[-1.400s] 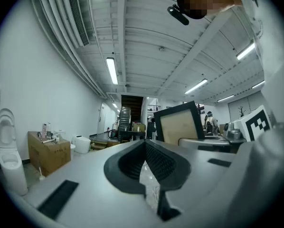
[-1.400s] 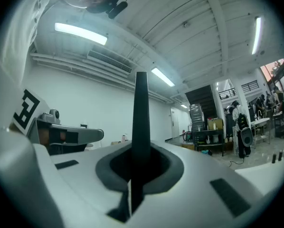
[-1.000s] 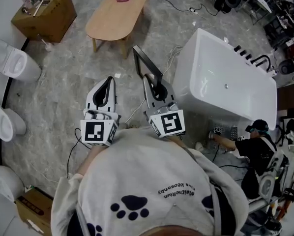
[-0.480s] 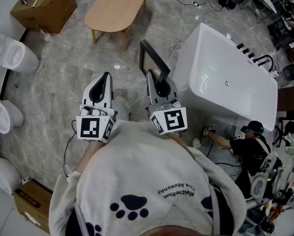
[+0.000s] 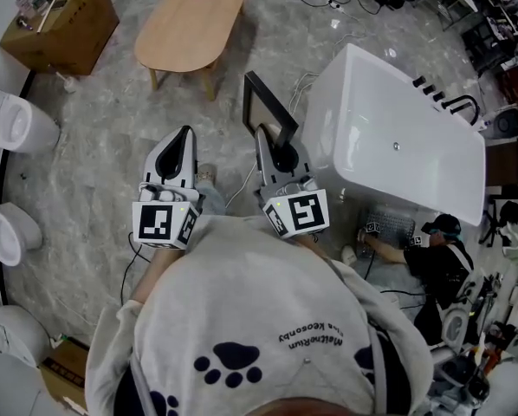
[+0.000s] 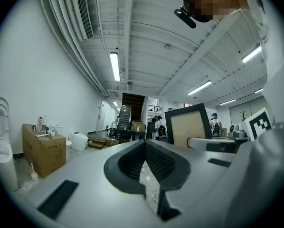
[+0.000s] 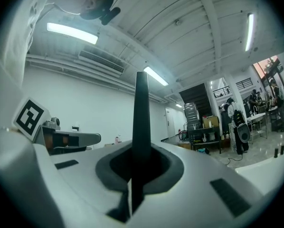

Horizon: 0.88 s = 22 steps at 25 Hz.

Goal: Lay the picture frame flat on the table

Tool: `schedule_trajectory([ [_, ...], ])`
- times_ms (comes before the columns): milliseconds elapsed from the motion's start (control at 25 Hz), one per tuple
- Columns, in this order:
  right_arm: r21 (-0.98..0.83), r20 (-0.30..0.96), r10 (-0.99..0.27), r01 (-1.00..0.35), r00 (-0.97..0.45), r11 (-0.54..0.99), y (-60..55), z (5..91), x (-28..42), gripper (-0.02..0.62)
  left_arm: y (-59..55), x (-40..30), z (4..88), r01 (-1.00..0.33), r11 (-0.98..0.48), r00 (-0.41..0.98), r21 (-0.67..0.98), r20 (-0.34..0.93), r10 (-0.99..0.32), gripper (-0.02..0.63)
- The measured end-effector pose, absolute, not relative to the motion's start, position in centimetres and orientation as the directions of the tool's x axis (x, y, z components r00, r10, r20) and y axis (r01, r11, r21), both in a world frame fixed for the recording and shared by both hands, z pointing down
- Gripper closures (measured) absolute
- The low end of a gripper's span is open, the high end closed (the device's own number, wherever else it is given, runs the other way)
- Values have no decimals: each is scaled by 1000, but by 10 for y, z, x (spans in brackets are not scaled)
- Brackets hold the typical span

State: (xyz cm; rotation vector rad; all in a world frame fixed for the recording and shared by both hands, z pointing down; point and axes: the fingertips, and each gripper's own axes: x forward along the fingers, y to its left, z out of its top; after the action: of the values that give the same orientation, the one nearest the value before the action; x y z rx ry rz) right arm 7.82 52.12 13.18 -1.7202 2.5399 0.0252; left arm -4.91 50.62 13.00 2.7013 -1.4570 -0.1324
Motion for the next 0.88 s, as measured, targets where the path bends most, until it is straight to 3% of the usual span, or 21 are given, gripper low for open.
schedule_trajectory([
  [880, -39, -39, -960, -960, -276, 277, 346, 138, 33, 577, 318, -80, 133, -731, -669, 671, 135, -35, -741, 597],
])
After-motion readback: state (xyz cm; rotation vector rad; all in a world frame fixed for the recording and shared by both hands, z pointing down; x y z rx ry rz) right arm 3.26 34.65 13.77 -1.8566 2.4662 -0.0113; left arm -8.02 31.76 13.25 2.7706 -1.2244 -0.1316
